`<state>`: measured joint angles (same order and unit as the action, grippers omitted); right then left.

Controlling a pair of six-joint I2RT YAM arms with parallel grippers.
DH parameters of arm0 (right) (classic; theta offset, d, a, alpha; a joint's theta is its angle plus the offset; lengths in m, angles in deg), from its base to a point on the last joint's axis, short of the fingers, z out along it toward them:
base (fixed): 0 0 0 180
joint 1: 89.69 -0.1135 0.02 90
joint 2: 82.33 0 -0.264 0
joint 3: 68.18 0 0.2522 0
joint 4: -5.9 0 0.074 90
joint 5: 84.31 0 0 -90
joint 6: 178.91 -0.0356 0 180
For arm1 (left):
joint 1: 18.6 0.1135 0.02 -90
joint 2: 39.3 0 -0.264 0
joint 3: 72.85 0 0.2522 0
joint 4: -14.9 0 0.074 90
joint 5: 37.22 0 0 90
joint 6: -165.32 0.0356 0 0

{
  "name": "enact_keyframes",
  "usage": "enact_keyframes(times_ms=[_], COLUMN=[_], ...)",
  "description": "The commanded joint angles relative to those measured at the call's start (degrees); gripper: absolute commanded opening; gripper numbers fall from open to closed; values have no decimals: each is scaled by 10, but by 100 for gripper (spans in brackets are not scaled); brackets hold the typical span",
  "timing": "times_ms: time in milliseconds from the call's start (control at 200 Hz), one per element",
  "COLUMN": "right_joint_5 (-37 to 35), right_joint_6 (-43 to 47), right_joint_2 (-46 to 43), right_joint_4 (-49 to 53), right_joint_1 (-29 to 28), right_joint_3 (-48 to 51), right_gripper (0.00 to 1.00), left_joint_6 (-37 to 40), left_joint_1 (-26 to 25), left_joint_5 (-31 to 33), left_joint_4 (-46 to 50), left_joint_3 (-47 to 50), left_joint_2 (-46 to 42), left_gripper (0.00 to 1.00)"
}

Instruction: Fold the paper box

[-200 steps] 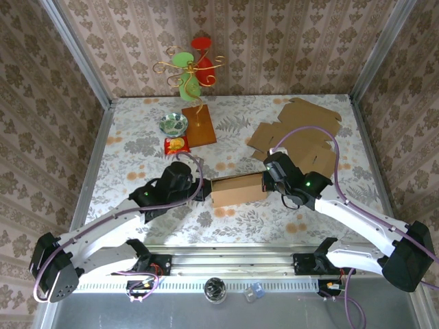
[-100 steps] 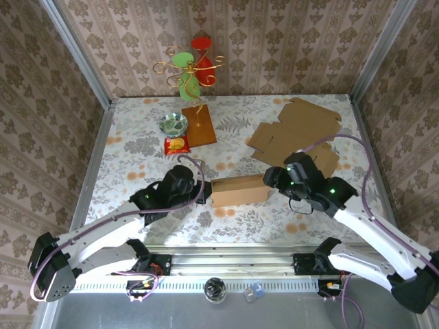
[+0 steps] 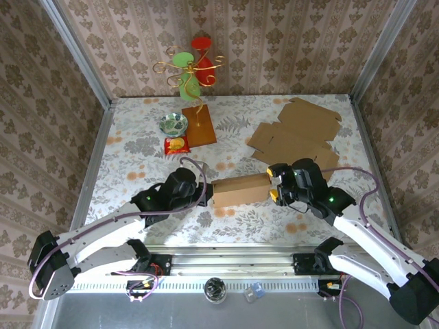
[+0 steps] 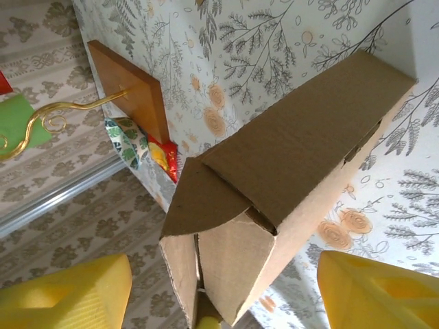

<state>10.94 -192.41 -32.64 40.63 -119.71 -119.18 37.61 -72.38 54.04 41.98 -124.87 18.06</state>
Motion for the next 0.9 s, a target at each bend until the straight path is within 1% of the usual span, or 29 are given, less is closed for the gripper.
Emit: enact_keyframes(times_ms=[0, 125, 170, 250, 315, 465, 520, 700, 895], right_joint_5=[6, 3, 2, 4, 3, -1, 0, 0, 1], right_joint_6=[-36, -20, -15, -9, -1, 18, 22, 30, 33], right_joint_2=[12, 21, 24, 26, 27, 32, 37, 50, 58], right_joint_4=[-39, -46, -46, -45, -35, -16, -10, 6, 26], right_joint_1=[3, 2, 2, 2, 2, 2, 3, 3, 2], right_joint_3=[20, 23, 27, 34, 37, 43, 48, 50, 49], right_gripper=[70, 62, 58, 55, 54, 47, 45, 44, 40], left_joint_6=[5, 5, 4, 2, -4, -37, -53, -109, -188], left_joint_1=[-9, -11, -12, -13, -13, -13, -10, 13, 63], left_joint_5=[-9, -8, -8, -8, -8, -13, -18, -53, -105], left_joint_4=[80, 80, 80, 82, 90, 103, 109, 119, 120], left_joint_3=[17, 15, 15, 14, 9, -9, -16, -35, -51], left_joint_2=[12, 12, 12, 12, 10, -8, -15, -35, -41], left_gripper=[0, 0, 0, 0, 13, 31, 36, 44, 48])
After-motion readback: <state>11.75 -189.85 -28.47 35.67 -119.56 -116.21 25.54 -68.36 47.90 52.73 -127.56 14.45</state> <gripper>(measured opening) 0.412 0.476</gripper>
